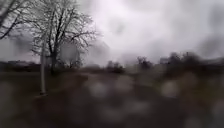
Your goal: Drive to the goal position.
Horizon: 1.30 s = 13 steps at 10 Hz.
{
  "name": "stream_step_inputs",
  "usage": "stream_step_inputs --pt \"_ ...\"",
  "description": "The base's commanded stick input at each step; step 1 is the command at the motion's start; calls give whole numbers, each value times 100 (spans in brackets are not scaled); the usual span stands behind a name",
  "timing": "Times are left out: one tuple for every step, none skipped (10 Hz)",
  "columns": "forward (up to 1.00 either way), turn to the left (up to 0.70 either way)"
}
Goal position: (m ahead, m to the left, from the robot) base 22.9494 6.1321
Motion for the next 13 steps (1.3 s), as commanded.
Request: stream_step_inputs --pt "100 0" --pt "100 0" --pt "100 0" --pt "100 0" --pt "100 0" --pt "100 0" --pt "100 0" --pt "100 0" --pt "100 6" --pt "100 21" --pt "100 37" --pt "100 40" --pt "100 40"
